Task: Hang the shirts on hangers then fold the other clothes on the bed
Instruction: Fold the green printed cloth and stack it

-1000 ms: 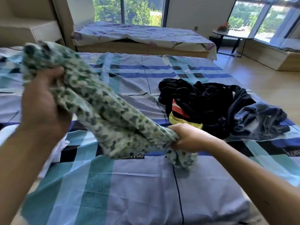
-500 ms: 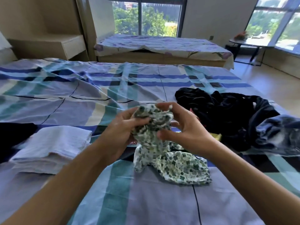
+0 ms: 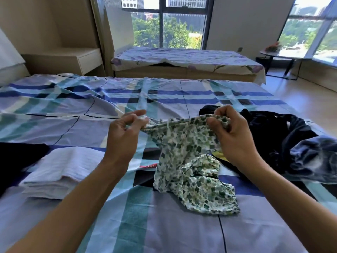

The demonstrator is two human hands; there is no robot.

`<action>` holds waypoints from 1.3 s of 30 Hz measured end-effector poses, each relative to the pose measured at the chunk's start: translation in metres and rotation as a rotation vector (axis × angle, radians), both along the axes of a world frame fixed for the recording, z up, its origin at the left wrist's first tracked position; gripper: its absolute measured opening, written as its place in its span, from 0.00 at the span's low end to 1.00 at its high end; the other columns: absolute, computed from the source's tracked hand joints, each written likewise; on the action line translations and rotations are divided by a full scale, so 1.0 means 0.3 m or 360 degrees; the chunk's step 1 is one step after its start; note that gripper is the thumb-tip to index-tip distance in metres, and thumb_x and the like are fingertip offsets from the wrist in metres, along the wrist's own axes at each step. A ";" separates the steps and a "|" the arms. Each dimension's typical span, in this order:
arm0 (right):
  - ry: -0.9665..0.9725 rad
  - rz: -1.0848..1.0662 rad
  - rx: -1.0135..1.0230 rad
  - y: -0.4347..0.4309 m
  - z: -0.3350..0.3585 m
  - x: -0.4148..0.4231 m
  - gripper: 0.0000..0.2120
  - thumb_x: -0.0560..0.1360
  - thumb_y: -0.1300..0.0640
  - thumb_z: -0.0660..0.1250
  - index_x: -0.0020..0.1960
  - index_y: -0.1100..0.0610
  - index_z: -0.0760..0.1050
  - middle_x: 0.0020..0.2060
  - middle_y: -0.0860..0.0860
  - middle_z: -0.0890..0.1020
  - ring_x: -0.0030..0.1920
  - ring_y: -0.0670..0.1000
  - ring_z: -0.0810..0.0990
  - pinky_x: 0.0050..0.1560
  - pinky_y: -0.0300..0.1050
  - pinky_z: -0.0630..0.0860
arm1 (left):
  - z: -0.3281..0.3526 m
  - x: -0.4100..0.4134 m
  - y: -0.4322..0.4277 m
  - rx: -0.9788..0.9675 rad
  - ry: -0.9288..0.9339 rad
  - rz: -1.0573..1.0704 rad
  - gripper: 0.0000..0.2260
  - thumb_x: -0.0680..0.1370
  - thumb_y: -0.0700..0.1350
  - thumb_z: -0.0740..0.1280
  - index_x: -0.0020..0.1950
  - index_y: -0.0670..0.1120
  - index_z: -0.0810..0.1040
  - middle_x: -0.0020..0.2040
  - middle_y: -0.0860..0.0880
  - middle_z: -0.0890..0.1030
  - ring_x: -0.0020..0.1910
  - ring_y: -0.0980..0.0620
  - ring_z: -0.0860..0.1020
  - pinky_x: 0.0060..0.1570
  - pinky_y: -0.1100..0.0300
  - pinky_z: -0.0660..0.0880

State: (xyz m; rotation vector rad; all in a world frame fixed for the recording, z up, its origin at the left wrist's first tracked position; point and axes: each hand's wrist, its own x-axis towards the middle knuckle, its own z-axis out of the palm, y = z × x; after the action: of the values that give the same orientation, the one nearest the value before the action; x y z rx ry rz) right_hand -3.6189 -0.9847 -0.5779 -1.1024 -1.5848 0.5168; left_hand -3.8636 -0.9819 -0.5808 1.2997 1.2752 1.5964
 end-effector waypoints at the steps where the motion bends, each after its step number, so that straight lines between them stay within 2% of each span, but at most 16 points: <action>1: 0.0017 0.0018 -0.0023 0.011 0.008 0.005 0.09 0.81 0.54 0.67 0.48 0.59 0.71 0.29 0.48 0.72 0.25 0.44 0.65 0.27 0.37 0.63 | 0.007 -0.002 0.014 0.0007 -0.0071 -0.0095 0.10 0.79 0.44 0.68 0.46 0.38 0.84 0.50 0.45 0.85 0.52 0.46 0.81 0.59 0.54 0.74; 4: 0.0041 0.0063 -0.0094 0.050 0.057 0.008 0.10 0.81 0.53 0.67 0.49 0.59 0.71 0.28 0.49 0.71 0.26 0.47 0.65 0.26 0.40 0.62 | 0.040 0.002 0.053 0.0012 -0.0210 -0.0314 0.21 0.73 0.58 0.74 0.37 0.42 0.75 0.41 0.39 0.75 0.42 0.43 0.73 0.50 0.50 0.73; 7: 0.0077 0.0039 -0.0115 0.111 0.155 0.003 0.09 0.81 0.53 0.67 0.47 0.57 0.71 0.30 0.51 0.71 0.30 0.51 0.66 0.29 0.43 0.64 | 0.099 -0.017 0.078 -0.0035 -0.0084 -0.0727 0.28 0.63 0.67 0.77 0.39 0.43 0.75 0.39 0.41 0.79 0.41 0.46 0.79 0.44 0.57 0.77; 9: 0.0034 -0.0025 -0.0059 0.165 0.242 0.004 0.09 0.81 0.53 0.68 0.47 0.56 0.72 0.32 0.50 0.72 0.31 0.50 0.69 0.30 0.42 0.66 | 0.177 -0.030 0.086 -0.0077 0.0119 -0.0903 0.17 0.64 0.60 0.79 0.41 0.51 0.81 0.40 0.48 0.84 0.41 0.52 0.82 0.41 0.62 0.78; 12: -0.0073 -0.0134 -0.0032 0.228 0.384 0.006 0.08 0.80 0.53 0.69 0.47 0.57 0.72 0.32 0.50 0.73 0.27 0.45 0.69 0.27 0.38 0.67 | 0.307 -0.029 0.133 -0.0159 0.0487 -0.0701 0.04 0.71 0.49 0.76 0.40 0.50 0.85 0.39 0.48 0.85 0.39 0.52 0.83 0.41 0.60 0.79; 14: -0.0055 -0.0155 -0.0103 0.252 0.477 0.001 0.09 0.80 0.54 0.69 0.46 0.56 0.72 0.31 0.50 0.72 0.23 0.43 0.68 0.23 0.36 0.65 | 0.400 -0.014 0.180 -0.0269 0.0447 -0.0473 0.06 0.75 0.47 0.75 0.47 0.45 0.84 0.42 0.45 0.86 0.39 0.49 0.83 0.41 0.56 0.82; 17: 0.0053 -0.0179 -0.0207 0.253 0.604 -0.030 0.11 0.79 0.56 0.71 0.43 0.55 0.70 0.31 0.52 0.73 0.24 0.45 0.70 0.25 0.35 0.68 | 0.552 0.039 0.213 -0.0323 0.0345 -0.0346 0.06 0.77 0.46 0.72 0.44 0.44 0.80 0.35 0.48 0.82 0.32 0.50 0.79 0.33 0.59 0.78; 21: 0.0263 0.0177 -0.0308 0.185 0.733 -0.121 0.08 0.76 0.55 0.73 0.49 0.59 0.77 0.34 0.55 0.80 0.30 0.50 0.79 0.35 0.46 0.82 | 0.715 0.130 0.175 -0.0107 0.0362 -0.0362 0.11 0.80 0.51 0.68 0.41 0.47 0.80 0.36 0.51 0.83 0.31 0.54 0.80 0.34 0.65 0.76; 25: 0.0380 0.0571 -0.0367 0.096 0.805 -0.165 0.15 0.81 0.49 0.65 0.45 0.60 0.80 0.35 0.56 0.84 0.36 0.54 0.84 0.40 0.49 0.83 | 0.760 0.155 0.122 0.0085 0.0423 -0.0539 0.18 0.79 0.63 0.64 0.52 0.50 0.84 0.49 0.52 0.87 0.48 0.54 0.85 0.52 0.57 0.80; 27: 0.0423 0.0622 -0.0293 0.087 0.821 -0.157 0.16 0.82 0.52 0.63 0.45 0.62 0.81 0.37 0.57 0.84 0.36 0.54 0.83 0.41 0.47 0.82 | 0.746 0.131 0.119 0.0222 0.0416 -0.0552 0.14 0.79 0.56 0.68 0.57 0.48 0.83 0.53 0.48 0.86 0.53 0.50 0.84 0.59 0.49 0.79; 30: 0.0151 0.0275 0.0107 0.141 0.806 -0.126 0.09 0.77 0.58 0.70 0.52 0.63 0.82 0.37 0.56 0.78 0.35 0.48 0.74 0.38 0.40 0.72 | 0.737 0.097 0.126 0.0322 0.0421 -0.0452 0.08 0.79 0.43 0.70 0.57 0.45 0.82 0.52 0.47 0.86 0.51 0.50 0.84 0.56 0.51 0.80; 32: 0.0033 0.0213 0.0001 0.200 0.768 -0.096 0.27 0.69 0.52 0.78 0.65 0.56 0.76 0.46 0.52 0.79 0.43 0.46 0.77 0.45 0.39 0.72 | 0.743 0.083 0.125 0.0226 0.0256 -0.0513 0.06 0.80 0.41 0.67 0.56 0.45 0.81 0.51 0.47 0.85 0.49 0.49 0.84 0.53 0.52 0.80; 34: 0.0138 0.0655 -0.0442 0.247 0.713 -0.068 0.50 0.60 0.45 0.84 0.76 0.53 0.65 0.59 0.52 0.81 0.58 0.50 0.80 0.63 0.49 0.74 | 0.754 0.069 0.128 0.0081 0.0078 -0.0626 0.07 0.81 0.40 0.63 0.55 0.45 0.80 0.51 0.47 0.85 0.49 0.48 0.84 0.52 0.53 0.80; 35: 0.0193 0.0917 -0.0624 0.262 0.684 -0.062 0.52 0.58 0.45 0.85 0.75 0.56 0.66 0.61 0.53 0.81 0.61 0.53 0.80 0.67 0.54 0.72 | 0.754 0.061 0.133 0.0033 0.0022 -0.0672 0.07 0.82 0.40 0.62 0.54 0.44 0.80 0.50 0.46 0.85 0.48 0.48 0.83 0.52 0.53 0.80; 37: 0.0229 0.1147 -0.0728 0.279 0.653 -0.071 0.36 0.60 0.49 0.84 0.63 0.62 0.79 0.57 0.56 0.82 0.58 0.57 0.80 0.67 0.55 0.72 | 0.747 0.039 0.157 -0.0008 0.0019 -0.0693 0.08 0.82 0.38 0.61 0.52 0.44 0.80 0.49 0.46 0.85 0.48 0.48 0.83 0.53 0.53 0.79; 39: 0.0313 0.1089 -0.0655 0.306 0.654 -0.100 0.18 0.66 0.56 0.79 0.53 0.62 0.83 0.54 0.59 0.83 0.57 0.59 0.80 0.69 0.56 0.72 | 0.740 0.011 0.199 -0.0016 0.0155 -0.0605 0.07 0.81 0.38 0.63 0.51 0.44 0.81 0.50 0.45 0.85 0.49 0.47 0.83 0.53 0.52 0.79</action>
State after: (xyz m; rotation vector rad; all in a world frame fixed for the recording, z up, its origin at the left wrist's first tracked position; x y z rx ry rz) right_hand -3.6490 -0.8929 -0.3816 -0.7377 -1.7004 1.4127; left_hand -3.8604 -0.9220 -0.3588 1.5238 1.0147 1.2711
